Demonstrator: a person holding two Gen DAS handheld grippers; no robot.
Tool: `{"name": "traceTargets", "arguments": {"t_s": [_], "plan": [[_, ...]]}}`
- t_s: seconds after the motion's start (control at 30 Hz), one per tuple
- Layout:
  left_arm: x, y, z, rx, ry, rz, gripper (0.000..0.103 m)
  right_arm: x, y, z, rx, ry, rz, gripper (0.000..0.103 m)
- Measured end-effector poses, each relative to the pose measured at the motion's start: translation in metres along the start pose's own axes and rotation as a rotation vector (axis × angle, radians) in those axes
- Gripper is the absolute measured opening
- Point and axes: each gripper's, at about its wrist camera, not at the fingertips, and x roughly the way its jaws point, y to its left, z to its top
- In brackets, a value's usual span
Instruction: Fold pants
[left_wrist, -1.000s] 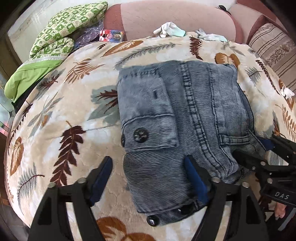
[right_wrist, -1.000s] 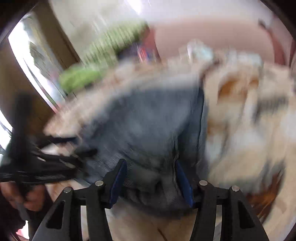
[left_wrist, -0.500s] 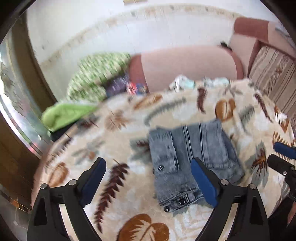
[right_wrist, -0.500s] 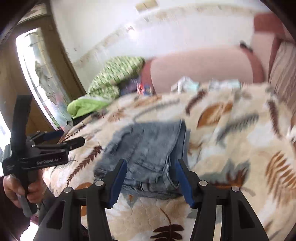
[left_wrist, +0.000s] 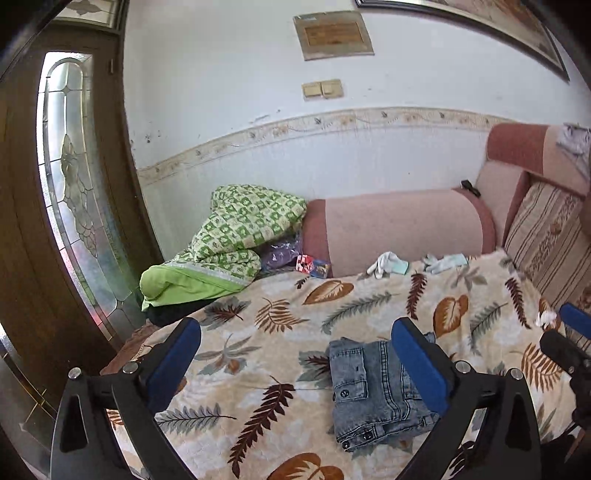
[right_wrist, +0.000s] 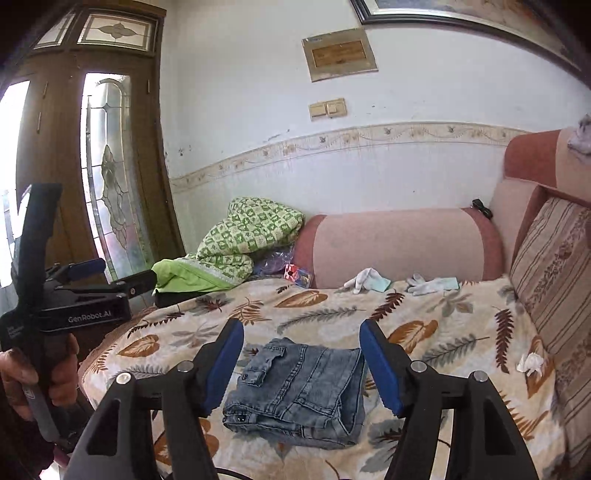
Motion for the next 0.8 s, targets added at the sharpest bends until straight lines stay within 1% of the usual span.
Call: {"name": "traceTargets", "arguments": {"t_s": [0.1,0.27,0.6,0.8], "plan": [[-0.009,0.007,0.002,-0.018,-0.008,0.005,0.103,-0.001,0.009,0.002,-0.015,-0.002,0.0,0.069],[-0.017,0.016,-0.001,-0.009,-0.021,0.086,0.103,0.002,0.02,-0.002,-0.019,0.01,0.016,0.069],[-0.028,0.039,-0.002,-0.059,-0.027,0.093,0.103,0.002,0.037,-0.002,-0.043,0.019,0.035,0.069],[-0.033,0.049,-0.003,-0.087,-0.026,0.084,0.103,0.007,0.048,-0.006,-0.057,0.044,0.05,0.069]]}}
